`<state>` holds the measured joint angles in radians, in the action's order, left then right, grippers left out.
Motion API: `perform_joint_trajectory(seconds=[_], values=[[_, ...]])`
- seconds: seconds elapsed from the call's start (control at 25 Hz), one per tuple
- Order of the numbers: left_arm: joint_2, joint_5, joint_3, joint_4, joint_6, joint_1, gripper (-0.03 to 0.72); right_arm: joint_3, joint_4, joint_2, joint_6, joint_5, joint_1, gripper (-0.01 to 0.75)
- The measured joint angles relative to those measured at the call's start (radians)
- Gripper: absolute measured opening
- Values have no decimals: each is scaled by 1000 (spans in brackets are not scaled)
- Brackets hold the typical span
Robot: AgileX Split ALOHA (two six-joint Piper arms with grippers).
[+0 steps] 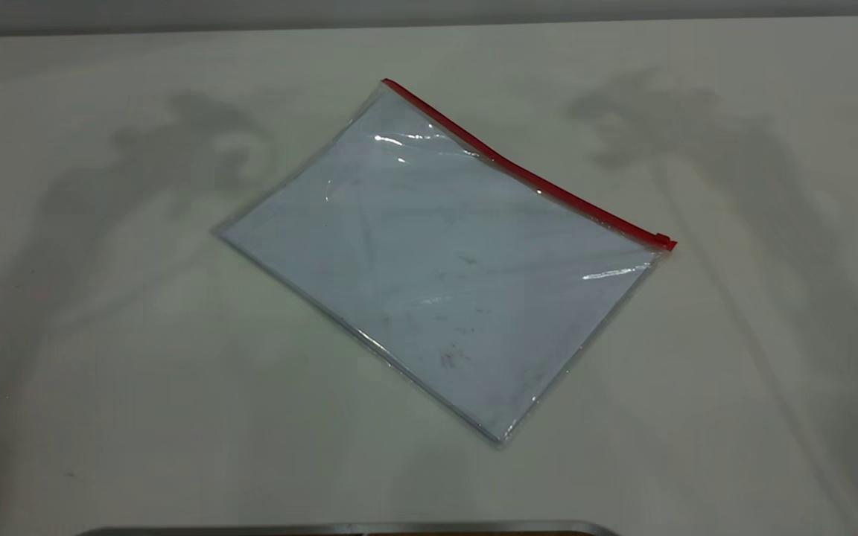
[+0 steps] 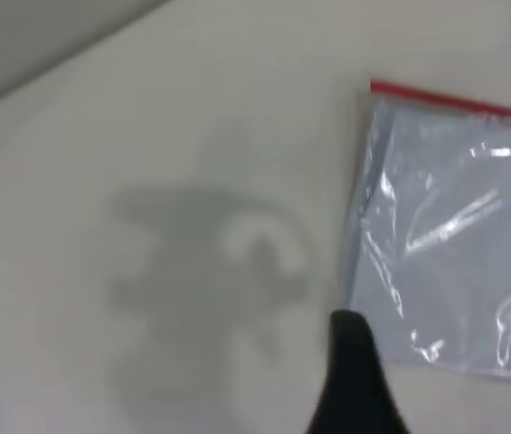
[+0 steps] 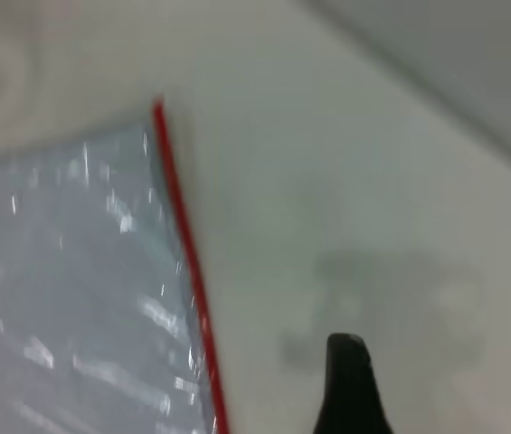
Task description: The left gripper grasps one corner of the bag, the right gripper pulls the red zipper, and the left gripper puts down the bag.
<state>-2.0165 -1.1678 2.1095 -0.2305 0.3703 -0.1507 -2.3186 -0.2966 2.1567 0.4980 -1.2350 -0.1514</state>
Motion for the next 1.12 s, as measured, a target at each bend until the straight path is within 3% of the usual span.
perform_joint_trajectory(seconds=[0.32,0.6,1.12], values=[[226,0,1,183,-221,0,590,-13,23,-265,-117,0,0,574],[451,0,-54,267,-270,0,590,15,15,-496,-274,0,0,574],[1067,0,-645,267,-359,0,590,676,-50,-1001,-273,0,0,574]])
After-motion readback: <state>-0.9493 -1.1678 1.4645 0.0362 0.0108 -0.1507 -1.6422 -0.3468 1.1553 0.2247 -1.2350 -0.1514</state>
